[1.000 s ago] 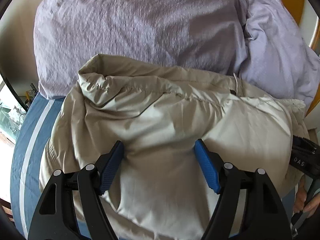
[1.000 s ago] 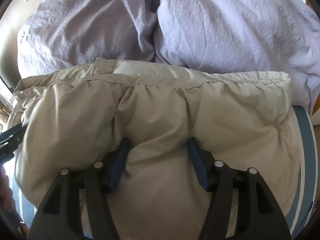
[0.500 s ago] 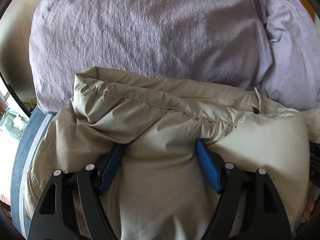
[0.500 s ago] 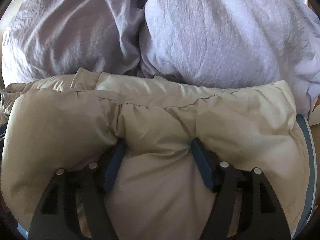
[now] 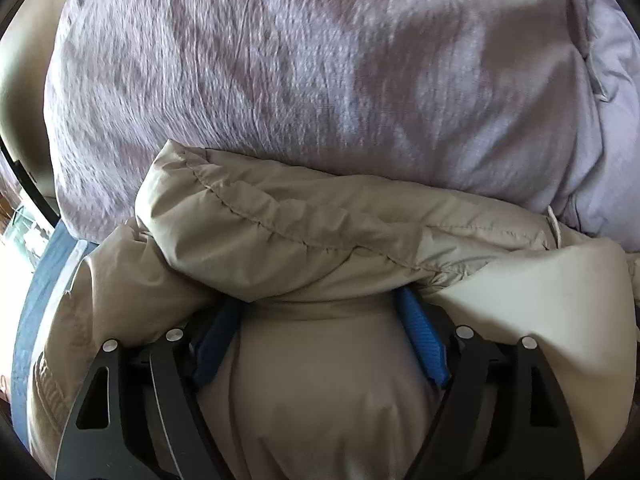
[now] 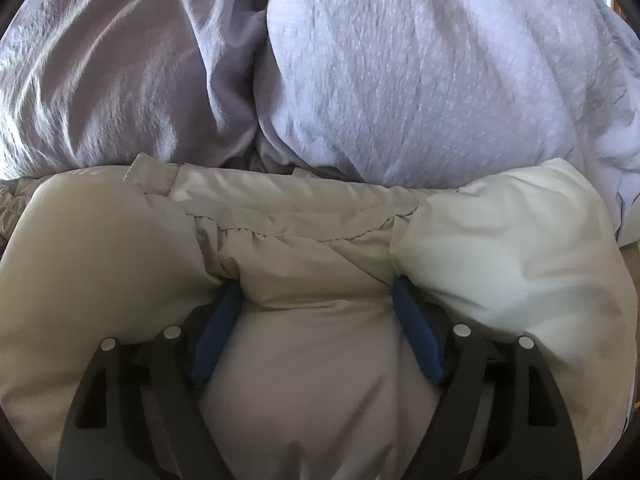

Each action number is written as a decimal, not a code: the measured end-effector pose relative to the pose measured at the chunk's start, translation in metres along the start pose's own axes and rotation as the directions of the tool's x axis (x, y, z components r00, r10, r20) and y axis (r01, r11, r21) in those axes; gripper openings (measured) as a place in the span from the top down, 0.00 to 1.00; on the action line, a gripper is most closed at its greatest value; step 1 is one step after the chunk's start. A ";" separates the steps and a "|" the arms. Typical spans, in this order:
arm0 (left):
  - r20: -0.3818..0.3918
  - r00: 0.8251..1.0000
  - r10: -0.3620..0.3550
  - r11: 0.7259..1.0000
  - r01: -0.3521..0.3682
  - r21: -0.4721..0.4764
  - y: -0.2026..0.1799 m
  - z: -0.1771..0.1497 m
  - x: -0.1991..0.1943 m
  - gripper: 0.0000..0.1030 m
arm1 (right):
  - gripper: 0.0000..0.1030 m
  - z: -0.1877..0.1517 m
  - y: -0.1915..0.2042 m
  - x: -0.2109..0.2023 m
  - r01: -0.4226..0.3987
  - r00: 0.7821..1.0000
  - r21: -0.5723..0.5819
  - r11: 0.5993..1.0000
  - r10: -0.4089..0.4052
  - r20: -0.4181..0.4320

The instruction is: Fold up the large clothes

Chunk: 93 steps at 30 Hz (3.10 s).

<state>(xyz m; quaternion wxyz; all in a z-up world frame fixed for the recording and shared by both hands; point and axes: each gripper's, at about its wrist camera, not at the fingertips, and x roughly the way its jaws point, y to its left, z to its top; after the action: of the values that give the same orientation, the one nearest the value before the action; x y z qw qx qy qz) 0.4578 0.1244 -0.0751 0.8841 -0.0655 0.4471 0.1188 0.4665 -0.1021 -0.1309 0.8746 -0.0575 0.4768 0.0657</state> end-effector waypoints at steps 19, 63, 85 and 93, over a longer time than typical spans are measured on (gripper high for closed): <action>0.068 0.983 -0.173 0.985 0.171 0.024 -0.026 -0.017 -0.090 0.23 | 0.30 0.018 -0.014 -0.072 -0.134 0.987 -0.014 0.991 0.134 0.090; 0.018 0.996 -0.086 0.996 0.086 -0.027 -0.043 -0.001 0.057 0.18 | 0.12 0.004 0.001 0.025 0.020 0.998 0.044 0.999 -0.022 0.052; 0.072 0.997 0.040 0.999 -0.038 -0.031 0.042 0.006 0.013 0.19 | 0.15 0.003 -0.062 -0.033 0.088 0.993 0.095 0.992 -0.095 0.075; 0.028 0.991 0.127 0.992 -0.127 -0.028 0.084 -0.010 0.038 0.19 | 0.19 -0.018 -0.080 -0.019 0.177 0.983 0.094 0.980 -0.181 0.038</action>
<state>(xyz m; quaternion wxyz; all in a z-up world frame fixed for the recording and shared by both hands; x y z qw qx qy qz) 0.4493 0.2084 -0.1130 0.8803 -0.0465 0.4359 0.1815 0.4549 -0.1849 -0.1212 0.8895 -0.0590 0.4518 -0.0336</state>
